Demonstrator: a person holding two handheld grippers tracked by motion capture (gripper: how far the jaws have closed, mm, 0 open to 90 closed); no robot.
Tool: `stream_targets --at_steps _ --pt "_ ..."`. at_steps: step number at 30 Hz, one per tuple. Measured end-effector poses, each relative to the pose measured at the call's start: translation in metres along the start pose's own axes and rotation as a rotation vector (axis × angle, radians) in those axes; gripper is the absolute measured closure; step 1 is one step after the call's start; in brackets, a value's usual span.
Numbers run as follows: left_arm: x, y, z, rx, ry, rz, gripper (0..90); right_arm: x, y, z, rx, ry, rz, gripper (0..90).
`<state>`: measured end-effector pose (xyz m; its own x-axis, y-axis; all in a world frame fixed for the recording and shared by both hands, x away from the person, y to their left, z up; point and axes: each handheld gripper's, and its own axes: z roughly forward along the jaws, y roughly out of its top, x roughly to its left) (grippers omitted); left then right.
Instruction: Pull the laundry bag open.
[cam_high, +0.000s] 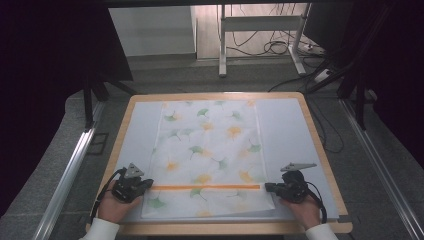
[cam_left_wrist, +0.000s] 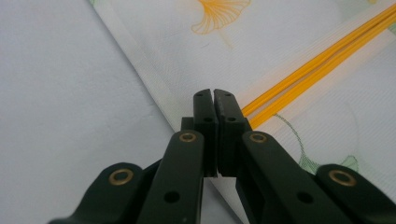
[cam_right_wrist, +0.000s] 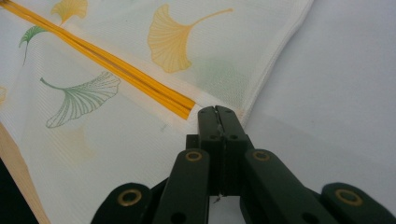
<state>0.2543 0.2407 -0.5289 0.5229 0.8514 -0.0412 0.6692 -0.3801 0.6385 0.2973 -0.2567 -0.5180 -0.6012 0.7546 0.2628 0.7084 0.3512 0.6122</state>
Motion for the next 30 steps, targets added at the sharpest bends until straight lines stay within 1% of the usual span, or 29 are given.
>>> stream_targets --at_steps 1,2,3,4,5,6,7,8,9,11,13,14,15,16,17,18,19,20,21,22,23,25,26,27,28,29,30 --pt "-0.001 0.000 0.000 -0.006 0.003 0.002 87.1 0.000 0.000 0.000 -0.002 0.002 -0.001 89.6" --pt "-0.001 0.000 0.000 -0.010 0.006 0.005 84.6 0.000 0.000 -0.001 -0.006 0.006 -0.002 89.6" --pt "-0.003 0.002 -0.001 -0.031 0.002 0.007 76.5 0.001 0.001 -0.002 -0.029 0.009 -0.005 89.5" --pt "-0.003 0.002 -0.001 -0.031 0.002 0.007 72.5 0.001 0.001 -0.002 -0.029 0.009 -0.005 89.5" --pt "-0.004 0.002 -0.002 -0.056 -0.002 0.010 72.5 0.002 0.001 -0.004 -0.045 0.015 -0.007 89.5" --pt "-0.005 0.004 -0.006 -0.093 0.007 0.019 65.9 0.004 0.003 -0.008 -0.075 0.016 -0.017 89.5" --pt "-0.005 0.004 -0.006 -0.093 0.007 0.019 61.3 0.004 0.003 -0.008 -0.075 0.016 -0.017 89.5" --pt "-0.006 0.005 -0.009 -0.133 0.012 0.016 61.3 0.004 0.003 -0.009 -0.084 0.016 -0.022 89.5" --pt "-0.006 0.006 -0.010 -0.152 0.013 0.011 52.0 0.006 0.004 -0.012 -0.111 0.015 -0.032 89.4" --pt "-0.006 0.008 -0.013 -0.189 0.039 0.005 45.0 0.007 0.006 -0.014 -0.130 0.017 -0.042 89.4" --pt "-0.004 0.009 -0.012 -0.194 0.048 0.002 39.4 0.005 0.010 -0.015 -0.148 0.034 -0.044 89.2" --pt "-0.004 0.009 -0.012 -0.194 0.048 0.002 37.9 0.005 0.010 -0.015 -0.148 0.034 -0.044 89.2" --pt "-0.001 0.010 -0.011 -0.191 0.057 -0.003 36.6 0.003 0.015 -0.015 -0.168 0.037 -0.039 83.3" --pt "0.002 0.010 -0.010 -0.191 0.066 -0.008 36.6 0.003 0.015 -0.015 -0.168 0.037 -0.039 83.3" --pt "0.004 0.011 -0.009 -0.193 0.074 -0.017 35.6 0.002 0.018 -0.015 -0.176 0.032 -0.044 78.9" --pt "0.010 0.011 -0.009 -0.196 0.090 -0.027 33.7 -0.001 0.026 -0.015 -0.197 0.017 -0.048 72.4" --pt "0.010 0.011 -0.009 -0.196 0.090 -0.027 32.7 -0.001 0.026 -0.015 -0.197 0.017 -0.048 72.4" --pt "0.014 0.011 -0.010 -0.201 0.103 -0.037 32.7 -0.003 0.029 -0.014 -0.209 0.013 -0.045 68.5" --pt "0.017 0.010 -0.010 -0.203 0.110 -0.041 31.0 -0.008 0.037 -0.014 -0.234 -0.009 -0.036 60.9" --pt "0.022 0.008 -0.010 -0.203 0.123 -0.053 29.8 -0.011 0.040 -0.014 -0.242 -0.020 -0.033 57.9" --pt "0.022 0.008 -0.010 -0.203 0.123 -0.053 28.9 -0.013 0.041 -0.014 -0.250 -0.026 -0.026 54.7" --pt "0.028 0.005 -0.010 -0.206 0.138 -0.064 28.1 -0.019 0.041 -0.015 -0.267 -0.057 -0.011 49.2" --pt "0.030 0.004 -0.010 -0.208 0.141 -0.070 28.1 -0.019 0.041 -0.015 -0.267 -0.057 -0.011 49.2" --pt "0.033 0.003 -0.011 -0.207 0.146 -0.075 27.6 -0.021 0.040 -0.016 -0.269 -0.068 -0.008 47.4" --pt "0.035 0.002 -0.011 -0.209 0.150 -0.079 27.3 -0.026 0.034 -0.019 -0.270 -0.100 -0.007 44.8" --pt "0.037 0.000 -0.011 -0.213 0.152 -0.086 27.3 -0.026 0.034 -0.019 -0.270 -0.100 -0.007 44.8" --pt "0.039 -0.001 -0.011 -0.215 0.153 -0.093 27.1 -0.029 0.031 -0.020 -0.269 -0.109 -0.003 44.1"
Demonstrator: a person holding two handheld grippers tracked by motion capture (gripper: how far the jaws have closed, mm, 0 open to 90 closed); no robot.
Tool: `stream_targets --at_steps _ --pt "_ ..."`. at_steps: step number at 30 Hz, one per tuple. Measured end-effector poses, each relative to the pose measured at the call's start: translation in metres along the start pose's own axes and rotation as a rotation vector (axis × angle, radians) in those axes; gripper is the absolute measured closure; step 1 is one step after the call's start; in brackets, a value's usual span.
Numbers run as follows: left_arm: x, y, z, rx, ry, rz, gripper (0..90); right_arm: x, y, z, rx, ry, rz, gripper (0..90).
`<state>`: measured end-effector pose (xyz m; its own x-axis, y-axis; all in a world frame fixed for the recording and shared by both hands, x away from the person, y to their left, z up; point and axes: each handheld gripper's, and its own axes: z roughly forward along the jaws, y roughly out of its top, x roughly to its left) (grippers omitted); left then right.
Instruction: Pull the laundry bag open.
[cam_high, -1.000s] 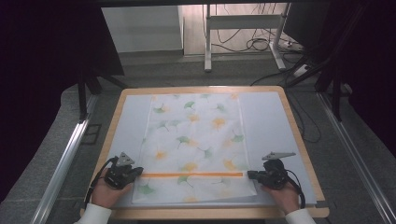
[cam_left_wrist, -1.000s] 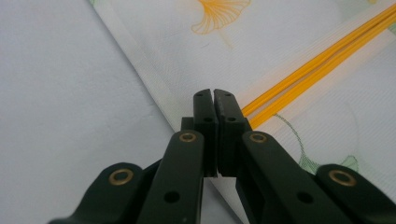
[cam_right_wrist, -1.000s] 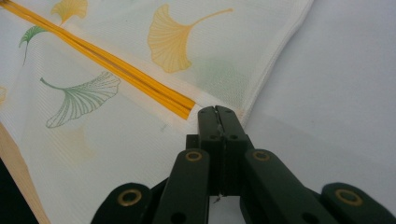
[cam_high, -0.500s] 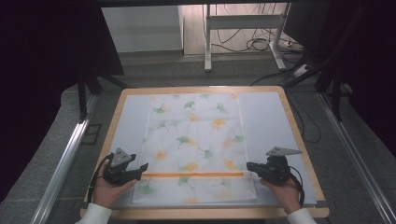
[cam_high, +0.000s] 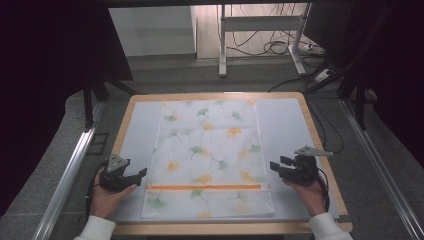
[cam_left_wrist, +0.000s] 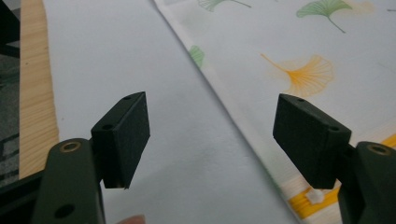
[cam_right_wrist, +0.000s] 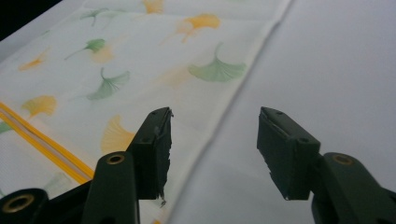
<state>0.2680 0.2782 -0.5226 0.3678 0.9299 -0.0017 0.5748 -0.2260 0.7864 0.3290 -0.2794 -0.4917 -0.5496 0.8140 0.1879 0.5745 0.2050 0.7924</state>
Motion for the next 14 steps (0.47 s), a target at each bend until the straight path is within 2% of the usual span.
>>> stream_targets --at_steps 3,6,8,11,14 --pt "0.0032 -0.0027 -0.0009 0.000 0.011 -0.006 26.6 -0.0075 -0.0084 -0.0068 0.000 -0.017 0.014 42.9" --pt "0.0025 -0.0029 -0.0011 -0.005 0.016 -0.002 26.0 -0.0109 -0.0091 -0.0094 -0.012 -0.017 0.025 42.5" --pt "0.0024 -0.0030 -0.0008 -0.004 0.021 0.002 25.7 -0.0108 -0.0086 -0.0081 -0.008 -0.014 0.022 42.1" --pt "0.0028 -0.0032 0.0004 -0.002 0.021 -0.001 24.5 -0.0081 -0.0093 -0.0049 0.016 -0.015 -0.016 42.0" --pt "0.0024 -0.0039 0.0010 -0.003 0.023 0.000 24.1 -0.0080 -0.0090 -0.0047 0.015 -0.010 -0.016 41.7"
